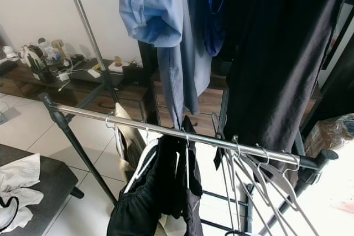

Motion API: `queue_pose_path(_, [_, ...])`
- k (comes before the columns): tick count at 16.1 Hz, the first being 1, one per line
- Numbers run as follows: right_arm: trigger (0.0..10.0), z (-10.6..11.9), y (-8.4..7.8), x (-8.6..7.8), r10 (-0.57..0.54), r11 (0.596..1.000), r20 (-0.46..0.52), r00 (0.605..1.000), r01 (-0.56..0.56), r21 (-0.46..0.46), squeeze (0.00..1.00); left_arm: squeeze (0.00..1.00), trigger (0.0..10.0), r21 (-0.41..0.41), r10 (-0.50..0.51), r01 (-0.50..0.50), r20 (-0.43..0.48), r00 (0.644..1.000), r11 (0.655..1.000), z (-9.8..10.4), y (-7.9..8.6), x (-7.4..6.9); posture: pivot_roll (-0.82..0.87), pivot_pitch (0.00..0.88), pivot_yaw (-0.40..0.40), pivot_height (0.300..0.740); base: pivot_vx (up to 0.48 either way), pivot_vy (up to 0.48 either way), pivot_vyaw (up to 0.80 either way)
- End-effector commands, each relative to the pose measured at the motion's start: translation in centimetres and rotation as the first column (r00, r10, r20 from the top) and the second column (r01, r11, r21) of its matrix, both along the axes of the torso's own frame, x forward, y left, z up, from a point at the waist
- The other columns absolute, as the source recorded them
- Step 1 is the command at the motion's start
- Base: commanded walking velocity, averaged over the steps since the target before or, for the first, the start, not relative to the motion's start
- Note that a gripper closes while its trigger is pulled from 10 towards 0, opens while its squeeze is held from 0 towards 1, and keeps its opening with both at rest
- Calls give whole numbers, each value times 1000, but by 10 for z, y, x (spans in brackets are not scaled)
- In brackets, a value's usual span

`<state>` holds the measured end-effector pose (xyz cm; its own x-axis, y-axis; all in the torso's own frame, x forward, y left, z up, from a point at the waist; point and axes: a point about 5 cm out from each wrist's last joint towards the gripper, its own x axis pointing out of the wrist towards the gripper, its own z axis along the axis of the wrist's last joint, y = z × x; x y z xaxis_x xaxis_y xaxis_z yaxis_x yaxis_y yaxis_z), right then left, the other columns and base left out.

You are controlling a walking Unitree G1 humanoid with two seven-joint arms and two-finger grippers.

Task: Hang hanger

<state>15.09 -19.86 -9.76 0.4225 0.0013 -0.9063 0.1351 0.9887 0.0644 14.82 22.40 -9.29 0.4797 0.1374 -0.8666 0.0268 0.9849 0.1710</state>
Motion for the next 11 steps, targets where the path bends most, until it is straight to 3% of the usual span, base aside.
queue_pose_path(1, [10000, -1, 1, -2, 3, 1000, -9, 1000, -3, -1, 0, 0, 10000, 11, -5, 5, -18, 1000, 1000, -1, 4, -4, -5, 0, 37, 740, 0, 0, 0])
queue_pose_path(6, [10000, -1, 1, -2, 3, 1000, -9, 1000, -3, -1, 0, 0, 10000, 11, -5, 5, -18, 1000, 1000, -1, 4, -4, -5, 0, 37, 740, 0, 0, 0])
queue_pose_path(7, [10000, -1, 1, -2, 6, 1000, -10, 1000, -6, -1, 0, 0, 10000, 11, -3, 4, -18, 1000, 1000, -1, 4, -4, 0, 0, 0, 740, 0, 0, 0])
queue_pose_path(8, [10000, 1, -1, 1, 4, 1000, -5, 1000, -4, 13, 0, 0, 10000, 23, 81, -83, 78, 994, 996, 3, 3, 3, -16, 16, 34, 740, 0, 0, 0])
queue_pose_path(11, [10000, 1, -1, 2, 3, 1000, -3, 1000, -3, 14, 0, 0, 10000, 23, 89, -91, 91, 992, 996, 4, 2, 4, -16, 15, 32, 740, 0, 0, 0])
